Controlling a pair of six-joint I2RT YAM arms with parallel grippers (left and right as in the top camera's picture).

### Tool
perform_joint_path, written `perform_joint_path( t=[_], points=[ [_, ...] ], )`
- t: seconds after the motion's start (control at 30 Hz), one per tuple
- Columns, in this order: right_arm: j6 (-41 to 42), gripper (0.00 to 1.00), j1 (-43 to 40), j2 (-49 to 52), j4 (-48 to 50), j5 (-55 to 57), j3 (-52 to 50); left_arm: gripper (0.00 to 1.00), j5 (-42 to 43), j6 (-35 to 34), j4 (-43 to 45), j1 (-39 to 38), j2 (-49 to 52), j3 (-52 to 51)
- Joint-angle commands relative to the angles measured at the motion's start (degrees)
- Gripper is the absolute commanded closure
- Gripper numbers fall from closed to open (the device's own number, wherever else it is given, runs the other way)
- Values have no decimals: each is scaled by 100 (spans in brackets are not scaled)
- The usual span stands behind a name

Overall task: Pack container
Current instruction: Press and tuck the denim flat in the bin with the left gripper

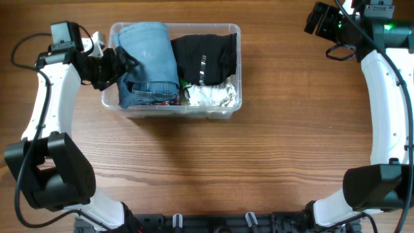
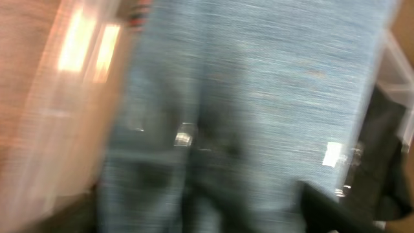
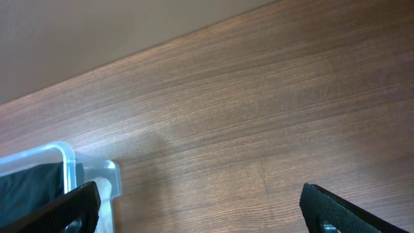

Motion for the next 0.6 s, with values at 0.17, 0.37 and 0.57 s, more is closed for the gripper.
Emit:
perform_joint_path(
  t=[0.17,0.37,0.57],
  points=[
    [81,0,9,-7,13,-48,48,1,-551,203,-20,-229,-422,590],
    [81,0,9,-7,13,-48,48,2,-763,505,177,-1403,-839,597],
    [81,0,9,-7,13,-48,48,57,-3794,503,55,-2310,-573,551]
  ],
)
